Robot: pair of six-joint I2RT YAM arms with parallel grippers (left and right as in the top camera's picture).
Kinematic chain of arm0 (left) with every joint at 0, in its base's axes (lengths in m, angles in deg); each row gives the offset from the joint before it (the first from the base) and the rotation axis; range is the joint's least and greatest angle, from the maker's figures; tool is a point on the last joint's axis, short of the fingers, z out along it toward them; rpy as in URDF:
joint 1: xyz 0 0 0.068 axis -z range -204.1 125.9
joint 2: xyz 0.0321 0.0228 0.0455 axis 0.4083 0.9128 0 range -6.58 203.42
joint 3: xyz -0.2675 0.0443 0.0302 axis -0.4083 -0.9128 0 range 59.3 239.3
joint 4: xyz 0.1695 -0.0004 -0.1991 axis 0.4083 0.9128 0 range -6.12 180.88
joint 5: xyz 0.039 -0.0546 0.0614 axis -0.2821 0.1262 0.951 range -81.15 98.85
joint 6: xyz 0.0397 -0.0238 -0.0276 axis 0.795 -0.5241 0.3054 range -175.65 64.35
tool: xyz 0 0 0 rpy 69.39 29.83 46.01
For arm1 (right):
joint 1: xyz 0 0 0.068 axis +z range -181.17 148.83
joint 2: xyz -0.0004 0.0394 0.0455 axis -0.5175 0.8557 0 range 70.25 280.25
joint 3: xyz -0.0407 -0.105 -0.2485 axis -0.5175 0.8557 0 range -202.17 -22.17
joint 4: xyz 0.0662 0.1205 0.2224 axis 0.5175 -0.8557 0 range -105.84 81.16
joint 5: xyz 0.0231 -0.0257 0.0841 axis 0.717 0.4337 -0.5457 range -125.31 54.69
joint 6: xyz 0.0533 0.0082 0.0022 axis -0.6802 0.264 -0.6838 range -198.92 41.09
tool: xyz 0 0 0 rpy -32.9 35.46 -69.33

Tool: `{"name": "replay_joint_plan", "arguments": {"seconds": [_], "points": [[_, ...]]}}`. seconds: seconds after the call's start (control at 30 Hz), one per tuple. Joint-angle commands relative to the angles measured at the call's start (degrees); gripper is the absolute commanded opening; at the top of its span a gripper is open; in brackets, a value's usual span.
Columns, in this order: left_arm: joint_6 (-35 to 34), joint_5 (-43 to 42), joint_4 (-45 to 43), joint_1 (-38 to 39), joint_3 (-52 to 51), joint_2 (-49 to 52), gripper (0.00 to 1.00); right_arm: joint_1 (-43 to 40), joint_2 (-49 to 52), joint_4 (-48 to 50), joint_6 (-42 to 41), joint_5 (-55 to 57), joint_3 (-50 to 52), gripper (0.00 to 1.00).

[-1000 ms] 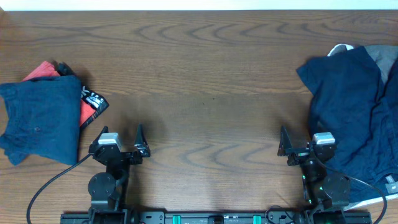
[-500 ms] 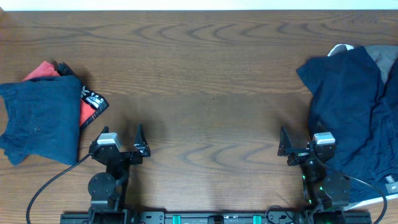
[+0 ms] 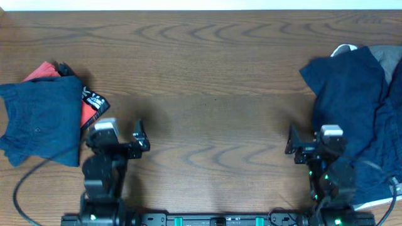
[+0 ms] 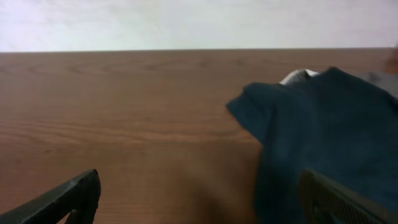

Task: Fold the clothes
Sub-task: 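Reach the right gripper into the right pile and grasp the navy shorts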

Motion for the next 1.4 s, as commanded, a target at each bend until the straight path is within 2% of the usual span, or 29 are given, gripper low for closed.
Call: {"name": "replay_joint_plan", "arguments": {"seconds": [0.0, 0.3, 0.47, 0.6, 0.73, 0.9, 1.0, 1.17, 1.37], "points": [[-0.04, -0.76, 3.91, -0.35, 7.45, 8.26, 0.98, -0.81, 8.37, -1.92, -0.72, 3.67, -6.36, 0.99], [-0.07, -0.83, 20.7, -0.35, 22.91, 27.69, 0.98, -4.37, 40.41, -17.66, -0.31, 3.89, -26.99, 0.99], [-0.09, -0.98, 22.73, -0.35, 23.5, 31.54, 0.98, -5.75, 52.09, -18.58, 0.42, 4.48, -31.63, 0.99], [-0.09, -0.98, 23.21, -0.35, 23.47, 32.59, 0.98, -7.04, 58.36, -17.92, 0.33, 7.15, -31.61, 0.8], [-0.09, -0.98, 23.19, -0.35, 23.47, 32.63, 0.98, -8.24, 64.32, -16.65, 0.37, 7.34, -31.58, 0.73], [-0.09, -0.98, 23.19, -0.35, 23.47, 32.63, 0.98, -9.35, 69.9, -14.69, -2.29, 10.03, -31.58, 0.47], [-0.09, -0.96, 23.21, -0.35, 23.47, 32.63, 0.98, -9.6, 71.38, -13.64, -2.34, 10.12, -31.58, 0.25], [-0.09, -0.96, 23.17, -0.35, 23.47, 32.63, 0.98, -9.6, 71.32, -13.25, -4.2, 12.28, -31.67, 0.01], [-0.09, -0.96, 23.19, -0.35, 23.47, 32.61, 0.98, -9.62, 68.08, -15.5, -4.07, 12.28, -34.71, 0.01]]}}
